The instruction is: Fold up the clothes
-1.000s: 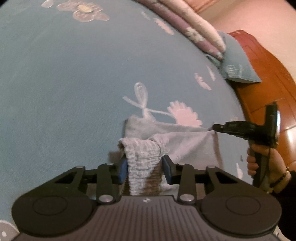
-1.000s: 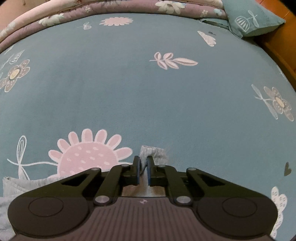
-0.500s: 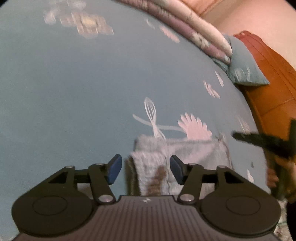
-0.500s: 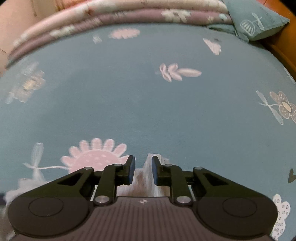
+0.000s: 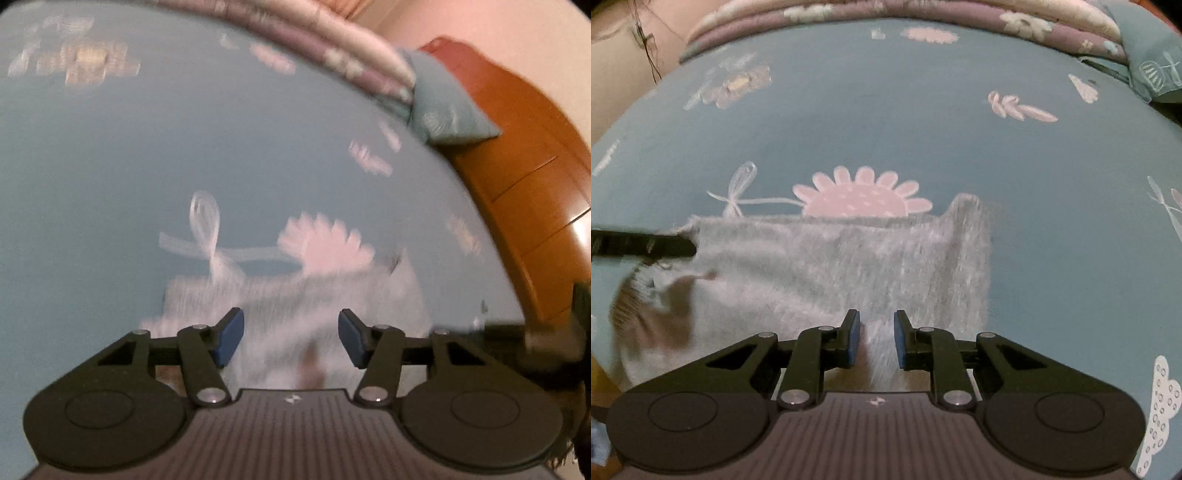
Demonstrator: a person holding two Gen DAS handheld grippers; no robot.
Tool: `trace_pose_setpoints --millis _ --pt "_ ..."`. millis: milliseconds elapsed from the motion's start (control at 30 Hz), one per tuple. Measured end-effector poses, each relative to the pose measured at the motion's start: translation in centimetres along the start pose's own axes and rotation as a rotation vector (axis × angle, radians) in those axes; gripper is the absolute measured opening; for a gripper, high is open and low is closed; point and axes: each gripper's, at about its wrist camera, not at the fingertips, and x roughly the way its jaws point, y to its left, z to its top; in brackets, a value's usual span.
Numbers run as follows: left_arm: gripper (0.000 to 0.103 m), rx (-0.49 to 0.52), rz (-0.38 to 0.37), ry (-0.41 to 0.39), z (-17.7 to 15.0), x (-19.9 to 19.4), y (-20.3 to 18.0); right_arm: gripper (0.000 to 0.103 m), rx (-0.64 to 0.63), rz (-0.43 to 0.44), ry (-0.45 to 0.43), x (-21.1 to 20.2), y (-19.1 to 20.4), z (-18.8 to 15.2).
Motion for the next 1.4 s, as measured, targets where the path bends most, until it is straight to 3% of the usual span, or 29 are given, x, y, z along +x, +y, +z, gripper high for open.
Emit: trace_pose_setpoints --millis 133,267,433,500,567,700,900,1033,1200,1400 --pt "0.063 0.057 -0.035 -0.002 0.7 -1.7 -2.0 0.028 -0.036 0.090 0.019 -1.9 1.8 -2.1" --pt "0.063 0.130 -0.039 0.050 -1.4 -1.8 -2.8 0.030 -0.036 0.149 0.081 -0.9 3.2 -4.5" --pt "0.062 0.235 0.057 0.147 -5.0 -0.8 -2.5 0.035 -0.021 0.119 0.104 -0.2 4.3 -5.3" --pt "0.062 0.233 0.025 0.132 -4.9 -2.2 -3.0 0.037 -0.003 0.124 0.096 -1.2 4.4 -4.9" --pt "0.062 0.233 -0.005 0.105 -4.9 -3.8 -3.6 0.052 -0.004 0.134 0.079 -2.3 4.6 -4.7" --pt "0.063 0.247 -0.065 0.116 -6.4 -5.3 -4.3 0.052 -0.004 0.119 0.094 -2.7 5.4 -5.0" --pt "0.062 0.126 -0.038 0.266 -10.8 -2.2 -1.7 0.052 -0.003 0.090 0.133 -1.4 6.6 -6.2" --pt "0.063 0.073 -0.055 0.194 -10.6 -5.4 -1.3 0.055 -0.022 0.071 0.143 -1.7 7.4 -6.3" --pt "0.063 -0.006 0.011 0.088 -9.5 -8.8 0.6 0.055 -0.001 0.089 0.115 -2.1 8.4 -5.0" --pt "0.063 -0.197 0.136 0.051 -9.9 -10.2 5.0 0.060 -0.093 0.232 0.105 -1.1 12.3 -4.3"
